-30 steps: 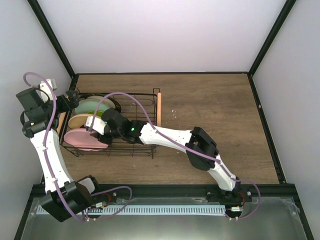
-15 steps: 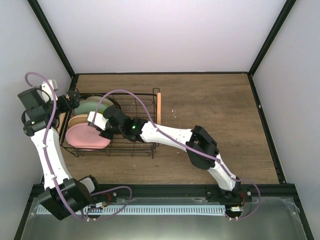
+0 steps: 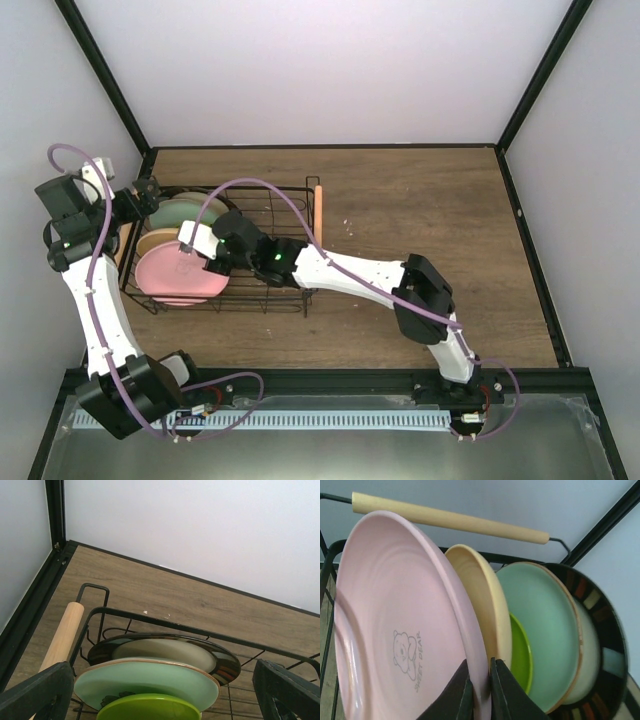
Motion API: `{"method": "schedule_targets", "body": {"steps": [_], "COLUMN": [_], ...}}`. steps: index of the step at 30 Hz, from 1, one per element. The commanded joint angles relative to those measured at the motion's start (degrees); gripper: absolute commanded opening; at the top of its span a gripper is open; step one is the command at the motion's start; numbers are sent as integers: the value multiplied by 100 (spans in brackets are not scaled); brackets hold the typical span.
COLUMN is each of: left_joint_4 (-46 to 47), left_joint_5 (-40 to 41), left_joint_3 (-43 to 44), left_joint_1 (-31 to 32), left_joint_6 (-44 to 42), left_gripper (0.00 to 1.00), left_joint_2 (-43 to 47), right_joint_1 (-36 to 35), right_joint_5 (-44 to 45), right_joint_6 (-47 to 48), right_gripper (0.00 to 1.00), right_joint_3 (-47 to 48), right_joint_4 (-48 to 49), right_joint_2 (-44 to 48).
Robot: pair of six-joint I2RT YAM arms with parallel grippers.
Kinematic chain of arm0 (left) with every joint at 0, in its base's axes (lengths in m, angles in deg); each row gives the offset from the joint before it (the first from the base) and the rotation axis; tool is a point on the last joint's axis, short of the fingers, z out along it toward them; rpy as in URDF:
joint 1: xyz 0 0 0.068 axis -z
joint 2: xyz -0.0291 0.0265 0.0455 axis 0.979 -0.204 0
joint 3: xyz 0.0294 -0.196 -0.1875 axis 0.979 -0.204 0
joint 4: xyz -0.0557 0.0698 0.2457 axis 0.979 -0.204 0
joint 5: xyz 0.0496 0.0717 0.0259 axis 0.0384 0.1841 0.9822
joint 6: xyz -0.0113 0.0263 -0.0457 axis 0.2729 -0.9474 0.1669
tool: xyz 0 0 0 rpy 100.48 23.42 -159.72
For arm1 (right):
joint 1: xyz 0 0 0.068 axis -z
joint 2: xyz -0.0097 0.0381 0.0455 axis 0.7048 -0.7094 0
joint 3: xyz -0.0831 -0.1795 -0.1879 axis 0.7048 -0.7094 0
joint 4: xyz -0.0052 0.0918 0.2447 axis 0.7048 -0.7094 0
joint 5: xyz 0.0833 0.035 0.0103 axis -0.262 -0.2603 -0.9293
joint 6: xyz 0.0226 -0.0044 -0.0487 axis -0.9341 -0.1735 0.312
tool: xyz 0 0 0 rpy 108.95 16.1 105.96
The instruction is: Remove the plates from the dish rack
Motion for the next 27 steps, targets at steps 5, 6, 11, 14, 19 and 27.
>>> {"method": "schedule_targets", "body": {"steps": [5, 6, 11, 14, 19, 27], "left_joint_4": [325, 343, 431, 474, 511, 619], "left_joint_5": [-193, -208, -309, -381, -427, -604], "left_joint_3": [-49, -50, 42, 95, 175, 486], "left_joint_1": [-35, -31, -21, -19, -20, -24], "left_joint_6": [186, 203, 300, 339, 381, 705], "left_gripper": [100, 100, 100, 100, 100, 100], "left_joint_2": [-41, -45, -68, -80, -85, -81], "right_joint_1": [-110, -108, -112, -112, -112, -86], "right_joint_5": [379, 449, 861, 973, 1230, 1647], "right_joint_6": [275, 300, 483, 552, 606, 612], "right_gripper": [1, 1, 1, 1, 1, 1], "right_joint_3": [-160, -174, -172, -230, -332, -31], "right_joint_4": [268, 266, 238, 247, 223, 101], "right_joint_2": [714, 746, 915, 1051, 1223, 1559]}}
